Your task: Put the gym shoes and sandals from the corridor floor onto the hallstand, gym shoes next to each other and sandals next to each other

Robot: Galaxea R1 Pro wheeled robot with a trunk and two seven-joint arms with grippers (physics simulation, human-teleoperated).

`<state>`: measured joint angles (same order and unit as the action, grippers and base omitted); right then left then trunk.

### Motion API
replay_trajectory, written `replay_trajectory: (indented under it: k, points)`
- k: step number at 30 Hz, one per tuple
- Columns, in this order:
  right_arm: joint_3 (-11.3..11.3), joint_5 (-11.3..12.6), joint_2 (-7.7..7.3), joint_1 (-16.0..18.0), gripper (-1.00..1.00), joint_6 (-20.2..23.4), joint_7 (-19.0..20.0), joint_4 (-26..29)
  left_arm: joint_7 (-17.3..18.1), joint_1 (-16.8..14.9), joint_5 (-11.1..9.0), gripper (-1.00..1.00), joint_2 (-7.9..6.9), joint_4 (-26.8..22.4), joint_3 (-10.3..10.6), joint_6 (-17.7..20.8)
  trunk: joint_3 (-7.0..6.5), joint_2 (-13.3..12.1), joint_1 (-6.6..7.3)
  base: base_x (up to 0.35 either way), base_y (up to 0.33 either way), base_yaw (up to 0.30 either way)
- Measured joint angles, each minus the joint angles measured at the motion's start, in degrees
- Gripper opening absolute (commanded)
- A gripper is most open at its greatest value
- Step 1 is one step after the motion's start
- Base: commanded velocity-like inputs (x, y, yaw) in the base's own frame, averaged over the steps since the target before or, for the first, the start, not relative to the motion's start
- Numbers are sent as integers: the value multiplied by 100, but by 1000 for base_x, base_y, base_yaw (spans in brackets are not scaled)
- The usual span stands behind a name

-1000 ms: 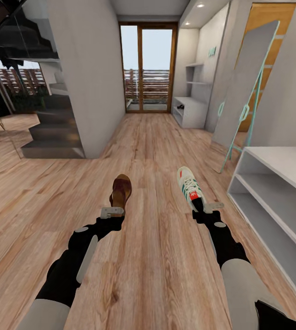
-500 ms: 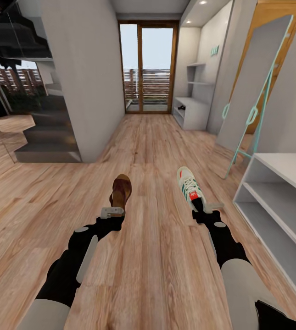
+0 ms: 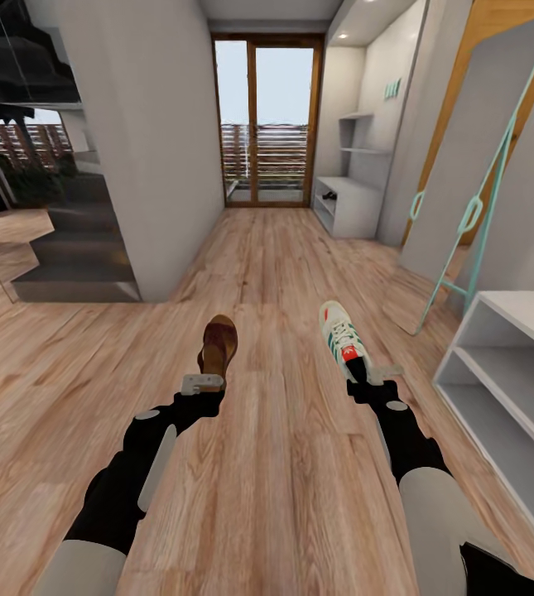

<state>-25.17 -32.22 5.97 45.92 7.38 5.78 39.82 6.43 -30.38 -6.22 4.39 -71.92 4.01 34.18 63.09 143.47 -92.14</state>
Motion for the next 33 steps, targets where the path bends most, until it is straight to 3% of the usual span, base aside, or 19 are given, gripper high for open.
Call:
replay_trajectory:
  k: [33]
  points:
    - [0, 0, 0, 0, -100, 0, -1, 0, 0, 0, 0, -100, 9, 70, 6, 0, 0, 0, 0, 346, 0, 2]
